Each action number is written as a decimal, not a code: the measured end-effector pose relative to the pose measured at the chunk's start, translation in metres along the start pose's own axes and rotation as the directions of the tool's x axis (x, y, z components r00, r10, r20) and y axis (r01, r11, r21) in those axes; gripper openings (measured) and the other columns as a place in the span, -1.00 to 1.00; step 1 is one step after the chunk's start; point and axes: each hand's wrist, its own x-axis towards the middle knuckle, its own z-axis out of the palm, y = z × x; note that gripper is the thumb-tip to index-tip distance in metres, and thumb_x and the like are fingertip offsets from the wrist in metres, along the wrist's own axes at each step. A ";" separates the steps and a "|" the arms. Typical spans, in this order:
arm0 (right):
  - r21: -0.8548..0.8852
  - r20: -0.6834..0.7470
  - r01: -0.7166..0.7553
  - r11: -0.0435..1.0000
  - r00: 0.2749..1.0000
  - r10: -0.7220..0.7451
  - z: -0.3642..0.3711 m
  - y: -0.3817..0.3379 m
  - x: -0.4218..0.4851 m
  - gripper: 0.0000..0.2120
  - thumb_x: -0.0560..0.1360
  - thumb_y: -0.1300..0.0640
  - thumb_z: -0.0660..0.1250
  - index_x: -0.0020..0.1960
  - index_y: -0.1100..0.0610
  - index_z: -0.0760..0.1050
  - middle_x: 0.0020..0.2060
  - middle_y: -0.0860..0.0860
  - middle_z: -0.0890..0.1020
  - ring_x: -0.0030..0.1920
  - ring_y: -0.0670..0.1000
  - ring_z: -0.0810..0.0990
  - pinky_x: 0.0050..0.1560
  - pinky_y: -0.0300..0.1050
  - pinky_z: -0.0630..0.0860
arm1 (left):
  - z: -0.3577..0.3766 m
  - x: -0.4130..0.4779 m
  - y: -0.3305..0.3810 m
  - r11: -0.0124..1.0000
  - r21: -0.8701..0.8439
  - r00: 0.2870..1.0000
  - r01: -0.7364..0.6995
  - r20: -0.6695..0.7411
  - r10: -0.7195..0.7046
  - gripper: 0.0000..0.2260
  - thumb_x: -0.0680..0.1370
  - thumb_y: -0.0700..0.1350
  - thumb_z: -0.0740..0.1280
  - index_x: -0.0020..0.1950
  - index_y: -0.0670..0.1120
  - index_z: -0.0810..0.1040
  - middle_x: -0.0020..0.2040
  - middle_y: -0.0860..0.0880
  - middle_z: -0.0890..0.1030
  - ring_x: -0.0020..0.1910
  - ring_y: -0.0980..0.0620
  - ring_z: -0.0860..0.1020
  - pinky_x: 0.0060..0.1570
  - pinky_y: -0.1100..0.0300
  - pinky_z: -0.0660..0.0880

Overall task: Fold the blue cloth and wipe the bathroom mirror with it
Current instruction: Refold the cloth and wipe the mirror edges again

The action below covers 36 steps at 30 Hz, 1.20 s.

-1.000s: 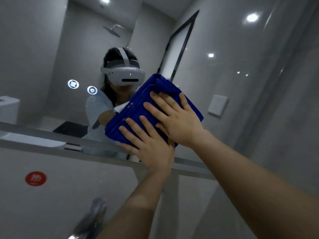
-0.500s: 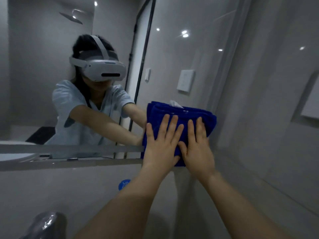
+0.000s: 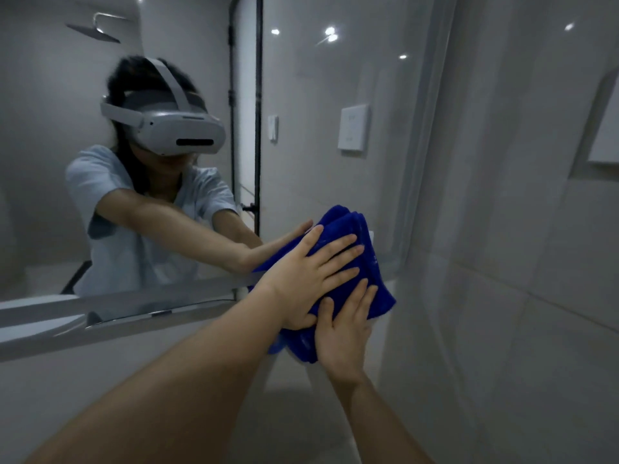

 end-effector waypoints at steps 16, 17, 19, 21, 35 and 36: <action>-0.145 0.090 0.020 0.989 0.996 -0.007 0.167 -0.195 -0.212 -0.35 0.60 -0.13 -0.08 0.48 0.05 -0.40 0.49 0.02 -0.33 0.51 0.05 -0.24 0.38 0.36 -0.14 | 0.043 -0.314 -0.125 0.991 0.137 0.964 0.015 -0.264 0.022 -0.24 0.33 0.22 0.30 0.43 -0.07 0.19 0.43 -0.10 0.14 0.41 -0.15 0.16 0.34 -0.19 -0.03; -0.149 0.092 0.030 0.988 0.996 -0.016 0.180 -0.206 -0.226 -0.35 0.60 -0.12 -0.05 0.48 0.05 -0.38 0.49 0.02 -0.34 0.51 0.05 -0.24 0.39 0.36 -0.13 | 0.044 -0.336 -0.133 0.990 0.140 0.964 0.024 -0.264 0.014 -0.17 0.28 0.22 0.39 0.43 -0.07 0.19 0.43 -0.10 0.13 0.42 -0.15 0.15 0.34 -0.20 -0.03; -0.178 0.107 0.053 0.983 0.994 -0.034 0.200 -0.228 -0.250 -0.33 0.60 -0.13 -0.05 0.45 0.04 -0.43 0.44 -0.03 -0.42 0.50 0.04 -0.27 0.39 0.36 -0.12 | 0.047 -0.379 -0.148 0.989 0.141 0.970 0.054 -0.241 -0.019 -0.09 0.22 0.25 0.46 0.44 -0.06 0.16 0.44 -0.10 0.12 0.42 -0.16 0.14 0.35 -0.20 -0.04; -0.175 0.096 0.101 0.979 0.992 -0.085 0.222 -0.245 -0.273 -0.33 0.59 -0.13 -0.03 0.42 0.04 -0.44 0.38 -0.03 -0.43 0.50 0.04 -0.24 0.36 0.40 -0.04 | 0.051 -0.417 -0.161 0.985 0.147 0.974 0.086 -0.221 -0.052 -0.06 0.22 0.27 0.46 0.45 -0.05 0.14 0.44 -0.11 0.12 0.43 -0.15 0.13 0.36 -0.21 -0.05; -0.208 0.041 0.253 0.945 0.967 -0.250 0.306 -0.339 -0.366 -0.29 0.43 -0.15 0.05 0.47 0.20 0.10 0.45 0.17 0.15 0.41 0.14 0.21 -0.08 0.48 0.41 | 0.062 -0.572 -0.213 0.960 0.168 0.970 0.222 -0.140 -0.200 -0.12 0.31 0.30 0.33 0.48 -0.04 0.03 0.48 -0.08 0.08 0.48 -0.20 0.00 0.34 -0.26 -0.04; -0.224 0.057 0.263 0.939 0.965 -0.256 0.312 -0.345 -0.371 -0.30 0.40 -0.15 0.05 0.44 0.20 0.18 0.42 0.19 0.27 0.37 0.14 0.24 -0.15 0.46 0.44 | 0.064 -0.583 -0.216 0.954 0.179 0.967 0.240 -0.133 -0.218 -0.14 0.33 0.31 0.28 0.48 -0.03 0.01 0.47 -0.09 0.09 0.50 -0.20 -0.07 0.35 -0.25 -0.07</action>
